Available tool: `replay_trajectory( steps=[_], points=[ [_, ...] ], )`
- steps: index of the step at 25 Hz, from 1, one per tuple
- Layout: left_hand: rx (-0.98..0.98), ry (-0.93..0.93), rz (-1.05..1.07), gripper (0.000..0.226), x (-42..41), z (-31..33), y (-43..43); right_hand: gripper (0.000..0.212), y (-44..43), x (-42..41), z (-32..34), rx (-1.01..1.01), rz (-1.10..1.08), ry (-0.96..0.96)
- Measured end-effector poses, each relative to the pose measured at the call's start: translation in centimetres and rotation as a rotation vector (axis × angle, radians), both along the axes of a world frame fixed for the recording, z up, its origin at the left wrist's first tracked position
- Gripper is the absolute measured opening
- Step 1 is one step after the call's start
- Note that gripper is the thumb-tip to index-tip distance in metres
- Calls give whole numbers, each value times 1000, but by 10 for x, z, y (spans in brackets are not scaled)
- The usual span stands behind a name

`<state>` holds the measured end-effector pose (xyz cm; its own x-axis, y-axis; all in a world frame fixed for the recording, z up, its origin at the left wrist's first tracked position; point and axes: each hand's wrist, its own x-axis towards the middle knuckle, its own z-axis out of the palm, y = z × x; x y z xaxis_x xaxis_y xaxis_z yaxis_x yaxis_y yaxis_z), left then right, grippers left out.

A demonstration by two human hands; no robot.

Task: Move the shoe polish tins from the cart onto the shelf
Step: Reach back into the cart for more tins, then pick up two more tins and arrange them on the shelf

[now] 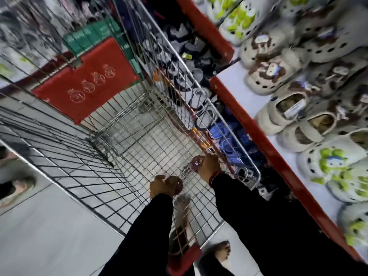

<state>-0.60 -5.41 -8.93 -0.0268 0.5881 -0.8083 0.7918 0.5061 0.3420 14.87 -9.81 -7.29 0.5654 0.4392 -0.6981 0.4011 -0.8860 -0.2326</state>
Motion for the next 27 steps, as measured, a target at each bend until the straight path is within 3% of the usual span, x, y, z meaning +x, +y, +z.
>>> replay_trajectory(
  steps=[7,11,17,22,27],
  points=[
    [105,123,-15,55,8,-37,-22,31,10,-8,-51,-103,147,-109],
    [106,47,-115,61,6,-38,-21,66,14,0,-46,-85,-7,-80],
    [99,-8,22,42,0,-1,-11,50,11,-5,5,67,-189,29],
    [117,-260,328,59,-5,39,-12,36,-11,-7,93,276,-306,62],
    [148,-595,471,22,15,162,-28,30,-52,3,185,602,-581,131]
  ],
)
